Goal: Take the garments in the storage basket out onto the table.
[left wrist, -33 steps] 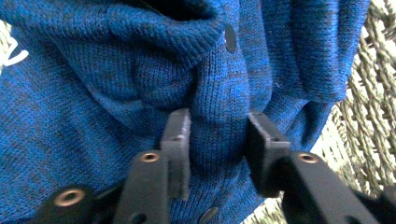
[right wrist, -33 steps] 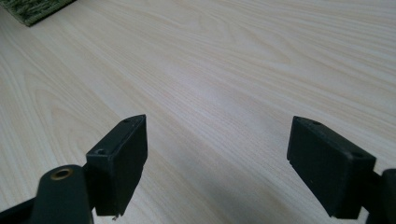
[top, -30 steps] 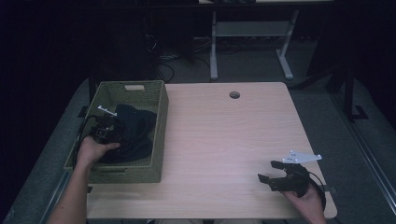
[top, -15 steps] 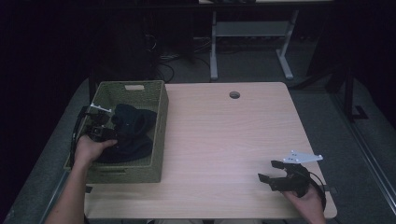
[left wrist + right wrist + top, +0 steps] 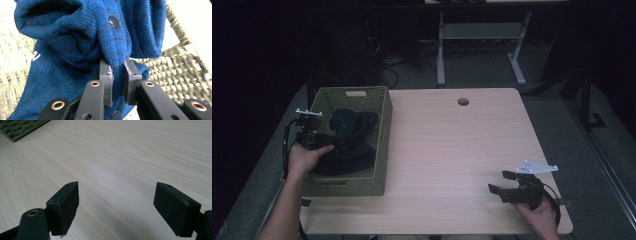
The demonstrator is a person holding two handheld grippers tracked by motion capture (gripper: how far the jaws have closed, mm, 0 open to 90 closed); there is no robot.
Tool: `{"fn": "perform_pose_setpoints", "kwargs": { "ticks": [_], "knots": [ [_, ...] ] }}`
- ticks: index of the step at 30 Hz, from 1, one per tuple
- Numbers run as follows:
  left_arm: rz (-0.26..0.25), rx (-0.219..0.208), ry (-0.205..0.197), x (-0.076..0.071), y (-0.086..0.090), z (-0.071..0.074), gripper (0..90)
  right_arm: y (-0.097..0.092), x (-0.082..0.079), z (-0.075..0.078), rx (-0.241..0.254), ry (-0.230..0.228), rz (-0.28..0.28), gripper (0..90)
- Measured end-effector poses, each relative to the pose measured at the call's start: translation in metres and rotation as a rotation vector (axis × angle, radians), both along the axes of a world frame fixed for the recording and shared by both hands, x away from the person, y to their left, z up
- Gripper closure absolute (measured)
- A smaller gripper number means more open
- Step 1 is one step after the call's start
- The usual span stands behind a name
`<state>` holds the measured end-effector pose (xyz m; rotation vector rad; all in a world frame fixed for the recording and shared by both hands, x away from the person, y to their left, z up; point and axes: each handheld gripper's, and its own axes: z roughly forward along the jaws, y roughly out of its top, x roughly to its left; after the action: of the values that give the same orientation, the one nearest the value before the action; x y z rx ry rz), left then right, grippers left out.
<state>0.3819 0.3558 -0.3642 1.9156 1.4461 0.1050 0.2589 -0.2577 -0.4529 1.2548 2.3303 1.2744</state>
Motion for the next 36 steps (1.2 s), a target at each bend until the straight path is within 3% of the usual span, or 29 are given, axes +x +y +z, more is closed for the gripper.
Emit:
{"fn": "perform_pose_setpoints", "kwargs": {
  "ticks": [2,12,14,19,36],
  "knots": [
    [0.012,-0.036,-0.022,-0.002,0.001,0.003,80.1,0.0,0.0,0.0,0.004,0.002,-0.002,20.0],
    [0.045,-0.134,-0.075,-0.008,0.008,0.01,80.1,-0.002,0.0,0.001,0.021,-0.004,-0.007,20.0],
    [0.052,-0.196,-0.086,-0.009,0.013,0.011,80.1,-0.002,0.0,0.001,0.024,-0.005,-0.006,20.0],
    [0.071,-0.292,-0.106,-0.013,0.022,0.013,80.1,-0.003,0.0,0.002,0.031,-0.011,-0.009,20.0],
    [0.111,-0.45,-0.158,-0.018,0.038,0.021,80.5,-0.004,-0.001,0.004,0.039,-0.022,-0.007,20.0]
  ]
}}
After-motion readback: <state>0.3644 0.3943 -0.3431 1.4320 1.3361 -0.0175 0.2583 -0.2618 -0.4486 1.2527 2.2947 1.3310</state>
